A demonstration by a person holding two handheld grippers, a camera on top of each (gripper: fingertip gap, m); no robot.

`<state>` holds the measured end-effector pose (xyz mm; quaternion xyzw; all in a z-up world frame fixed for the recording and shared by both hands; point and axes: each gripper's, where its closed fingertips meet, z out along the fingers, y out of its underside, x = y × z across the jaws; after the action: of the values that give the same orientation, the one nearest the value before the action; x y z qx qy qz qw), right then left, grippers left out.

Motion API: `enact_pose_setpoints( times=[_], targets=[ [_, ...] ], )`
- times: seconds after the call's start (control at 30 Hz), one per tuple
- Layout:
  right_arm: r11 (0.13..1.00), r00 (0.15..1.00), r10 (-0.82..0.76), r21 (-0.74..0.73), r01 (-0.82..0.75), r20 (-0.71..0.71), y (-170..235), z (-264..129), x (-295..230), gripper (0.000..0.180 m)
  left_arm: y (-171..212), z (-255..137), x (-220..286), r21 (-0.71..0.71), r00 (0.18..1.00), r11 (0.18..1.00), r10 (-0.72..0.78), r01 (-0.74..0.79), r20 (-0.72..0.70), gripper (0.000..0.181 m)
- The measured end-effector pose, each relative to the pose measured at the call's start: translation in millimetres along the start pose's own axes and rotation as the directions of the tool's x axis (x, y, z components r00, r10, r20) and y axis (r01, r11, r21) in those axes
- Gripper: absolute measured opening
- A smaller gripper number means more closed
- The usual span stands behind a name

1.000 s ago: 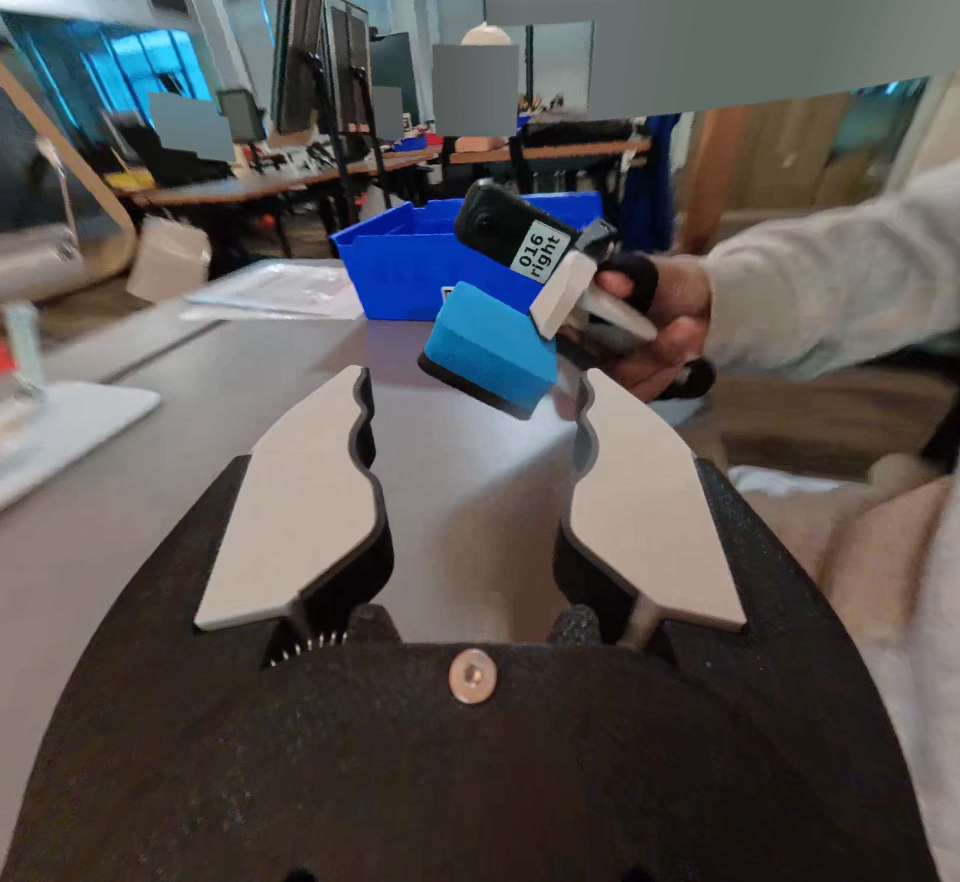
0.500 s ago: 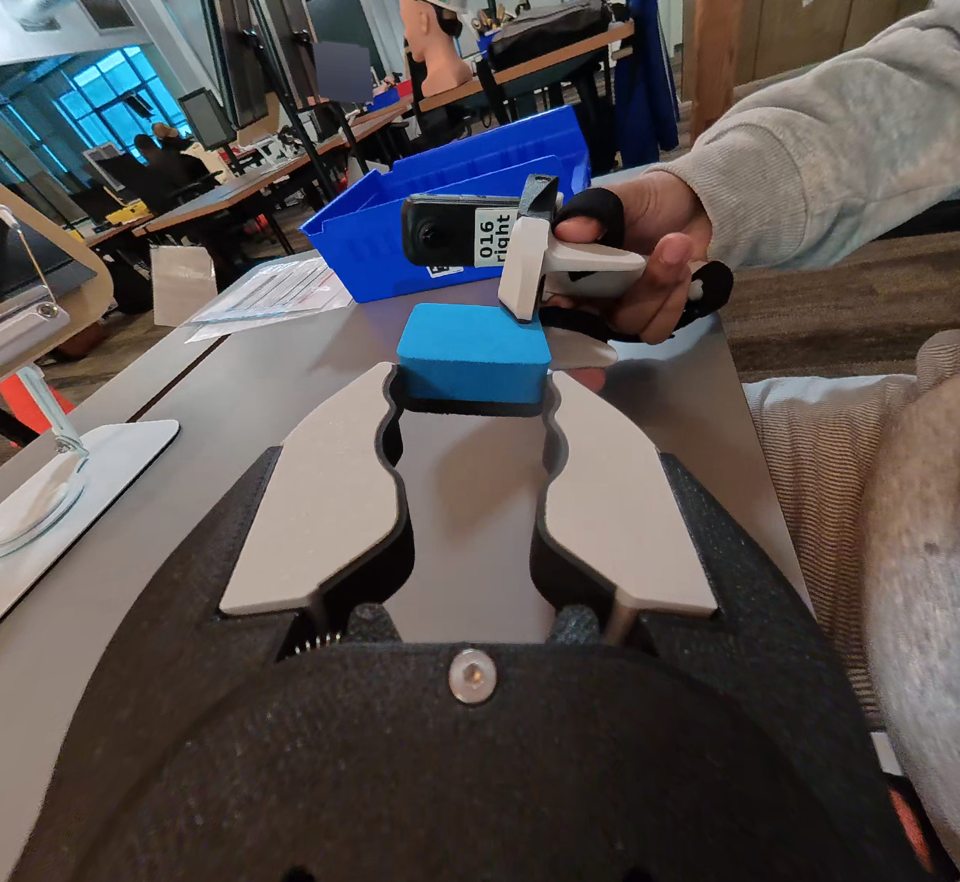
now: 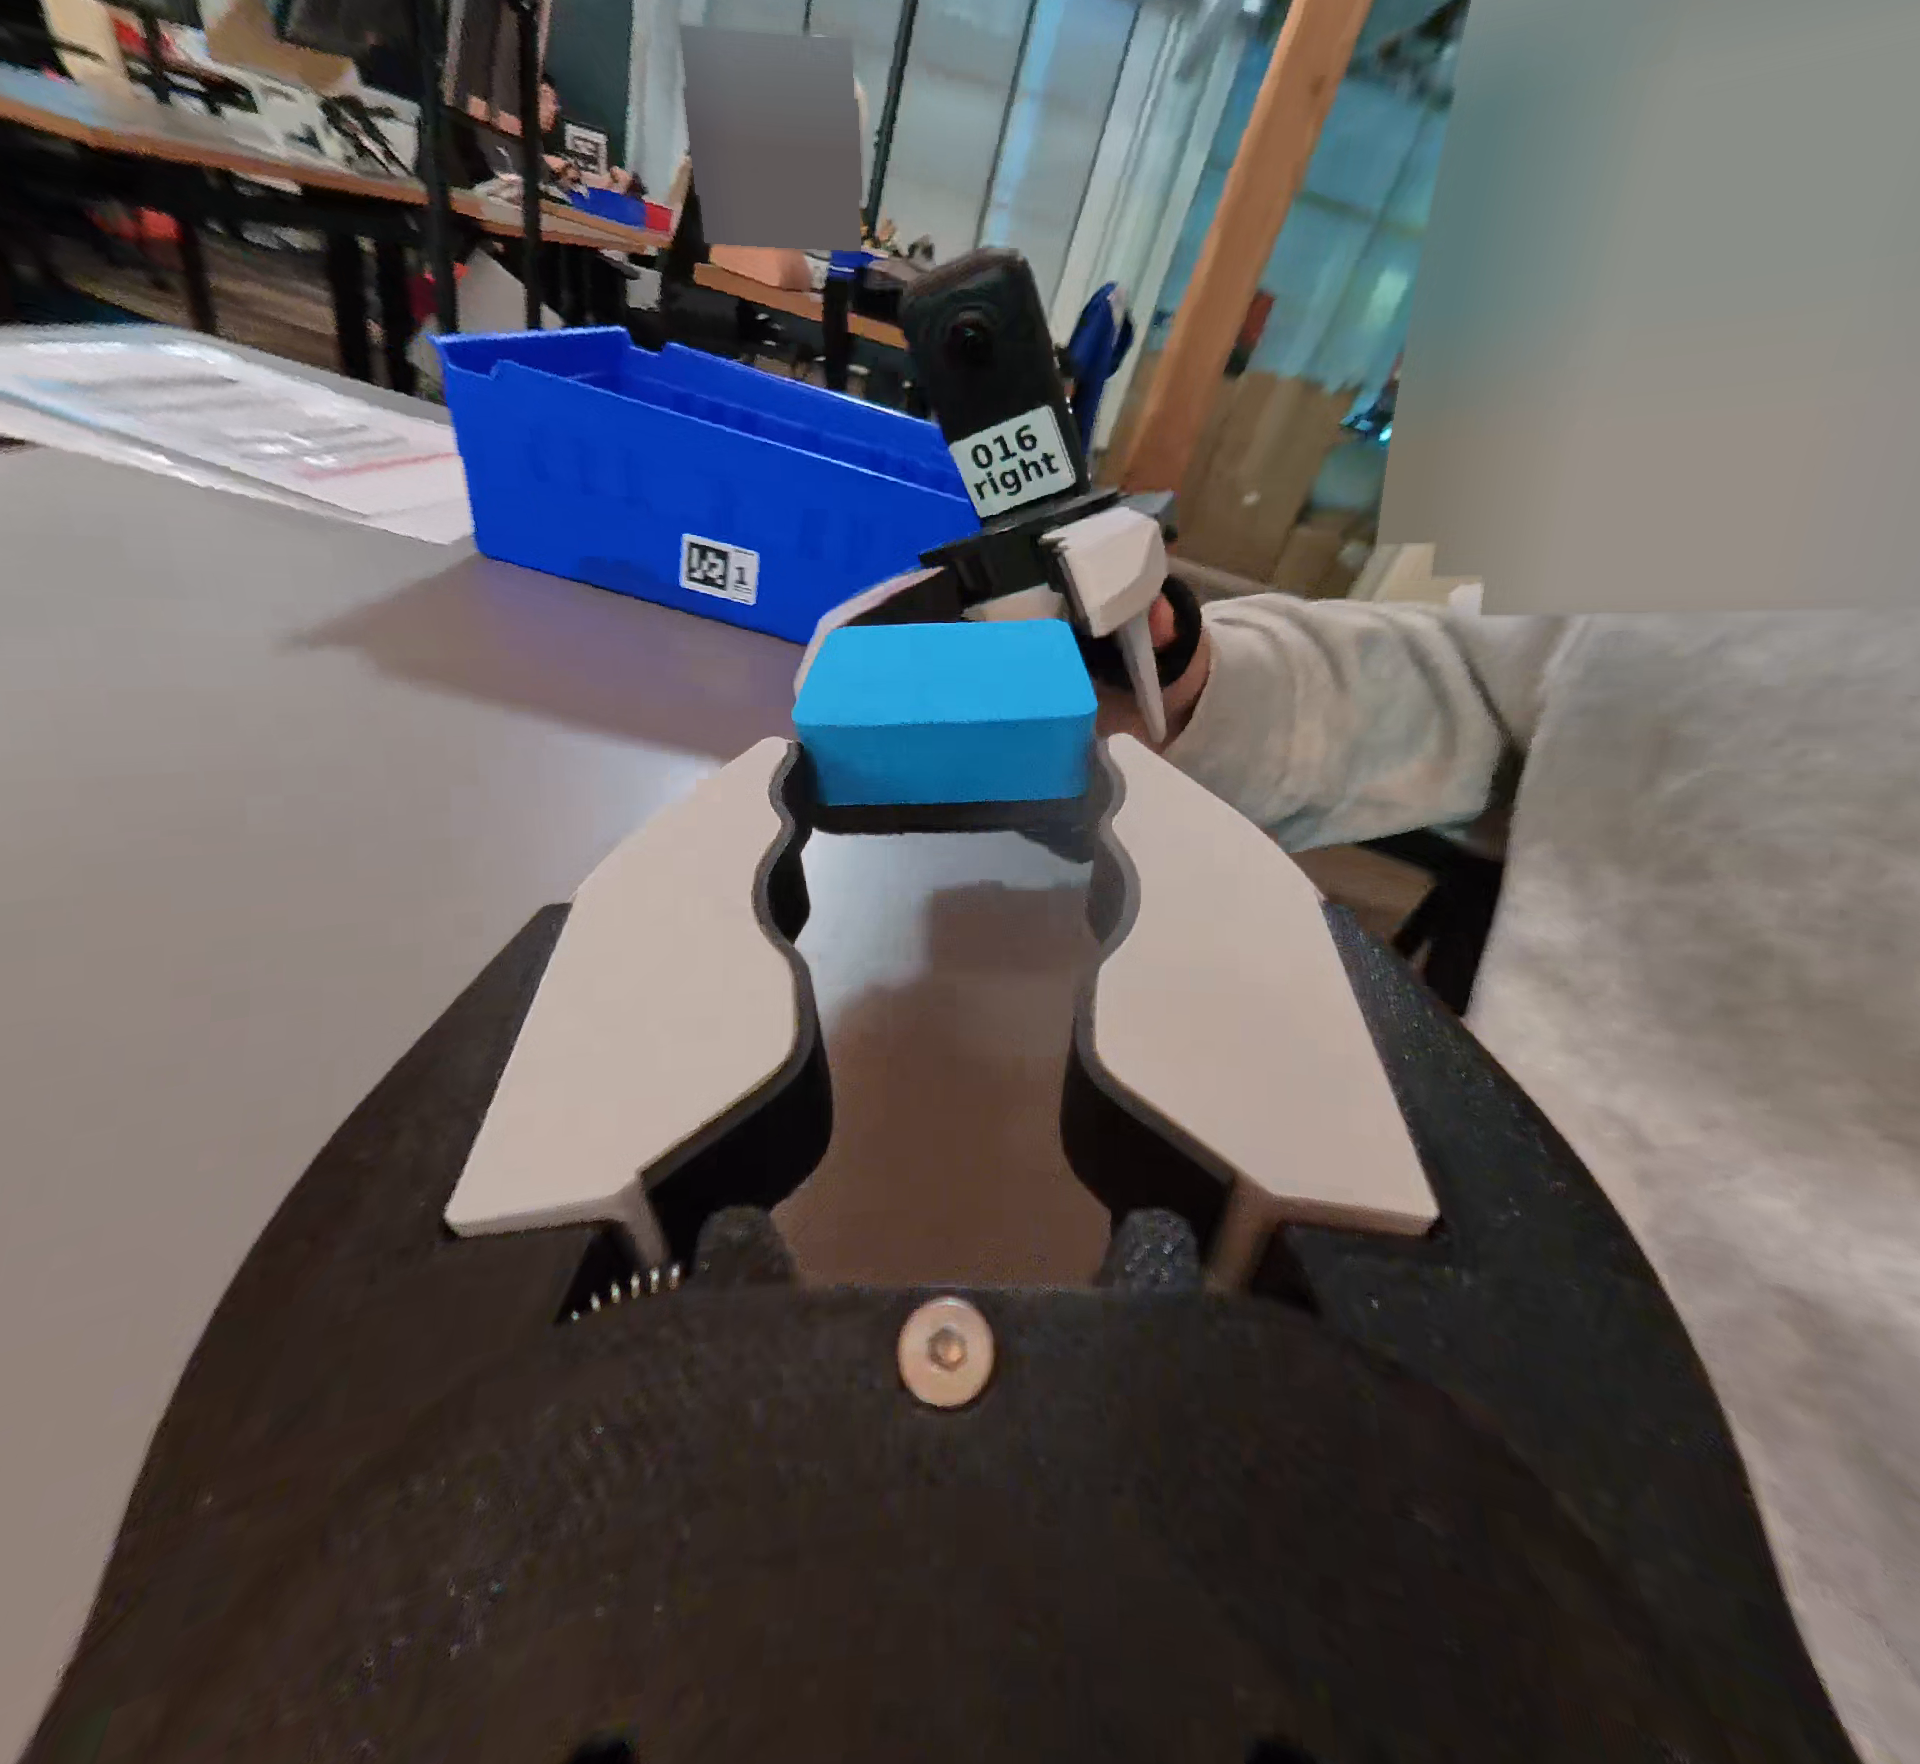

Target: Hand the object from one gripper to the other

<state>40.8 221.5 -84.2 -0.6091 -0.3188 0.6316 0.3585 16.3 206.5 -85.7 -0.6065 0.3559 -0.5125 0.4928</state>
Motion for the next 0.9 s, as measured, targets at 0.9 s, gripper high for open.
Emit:
enact_pose_setpoints(
  times=[0.9],
  targets=[
    [0.988, 0.987, -0.154, -0.027, 0.153, -0.053, 0, 1, -7, 0.052, 4, 2, 2, 0.016, 0.981, 0.984, -0.178, 0.180, -0.082, 0.063]
  ],
)
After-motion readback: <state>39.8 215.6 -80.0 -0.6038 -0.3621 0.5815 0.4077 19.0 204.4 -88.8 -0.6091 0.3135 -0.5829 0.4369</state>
